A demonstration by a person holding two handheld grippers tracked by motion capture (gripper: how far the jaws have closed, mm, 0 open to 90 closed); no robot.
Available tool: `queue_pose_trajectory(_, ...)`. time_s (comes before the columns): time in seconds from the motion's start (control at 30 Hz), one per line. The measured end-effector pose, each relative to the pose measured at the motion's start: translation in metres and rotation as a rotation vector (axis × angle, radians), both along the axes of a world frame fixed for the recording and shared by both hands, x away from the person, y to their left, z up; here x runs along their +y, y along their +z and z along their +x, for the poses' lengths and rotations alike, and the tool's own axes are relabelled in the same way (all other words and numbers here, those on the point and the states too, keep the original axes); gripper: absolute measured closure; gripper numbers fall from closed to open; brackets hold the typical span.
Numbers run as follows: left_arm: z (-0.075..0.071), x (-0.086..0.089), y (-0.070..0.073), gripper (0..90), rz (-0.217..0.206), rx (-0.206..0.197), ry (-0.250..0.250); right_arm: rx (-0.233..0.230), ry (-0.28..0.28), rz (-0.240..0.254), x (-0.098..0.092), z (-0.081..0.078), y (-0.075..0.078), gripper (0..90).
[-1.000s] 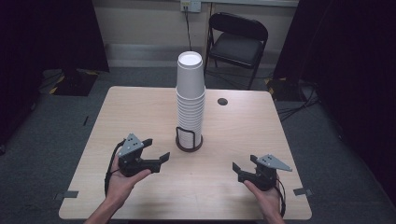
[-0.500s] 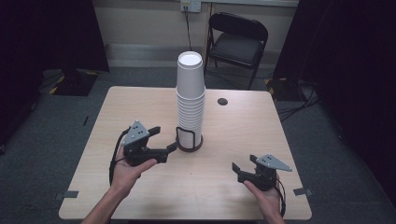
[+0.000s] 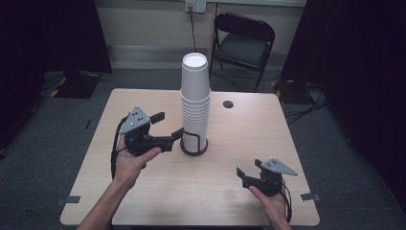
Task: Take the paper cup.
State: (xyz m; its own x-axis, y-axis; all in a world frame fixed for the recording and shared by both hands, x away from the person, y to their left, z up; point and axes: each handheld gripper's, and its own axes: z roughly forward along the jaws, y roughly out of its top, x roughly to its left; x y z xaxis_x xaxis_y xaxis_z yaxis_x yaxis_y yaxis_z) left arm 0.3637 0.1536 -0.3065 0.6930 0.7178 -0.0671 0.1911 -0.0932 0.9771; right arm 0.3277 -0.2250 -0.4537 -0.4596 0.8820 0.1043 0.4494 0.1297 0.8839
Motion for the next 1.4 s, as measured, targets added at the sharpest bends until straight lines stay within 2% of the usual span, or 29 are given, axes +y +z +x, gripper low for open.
queue_pose_trajectory(0.33,0.012,-0.012,0.028,15.5,0.003,-0.037,-0.016,0.003,0.002,-0.003,-0.001,-0.001,0.0,18.4)
queue_pose_trajectory(0.67,0.022,-0.019,0.045,15.5,0.002,-0.055,-0.011,0.009,-0.001,-0.005,-0.001,0.001,-0.002,18.5)
queue_pose_trajectory(0.93,0.031,-0.021,0.06,15.7,0.003,-0.094,0.0,0.015,0.003,0.002,-0.003,0.001,-0.002,19.0)
queue_pose_trajectory(1.13,0.044,-0.023,0.067,15.6,0.024,-0.082,-0.013,0.009,0.003,0.001,-0.003,0.001,-0.001,19.0)
queue_pose_trajectory(1.23,0.049,-0.023,0.07,15.6,0.012,-0.076,-0.015,0.008,0.003,-0.001,-0.003,0.001,-0.001,19.0)
queue_pose_trajectory(1.4,0.055,-0.026,0.077,15.5,0.015,-0.077,-0.015,0.012,0.005,-0.001,-0.002,0.001,-0.002,19.0)
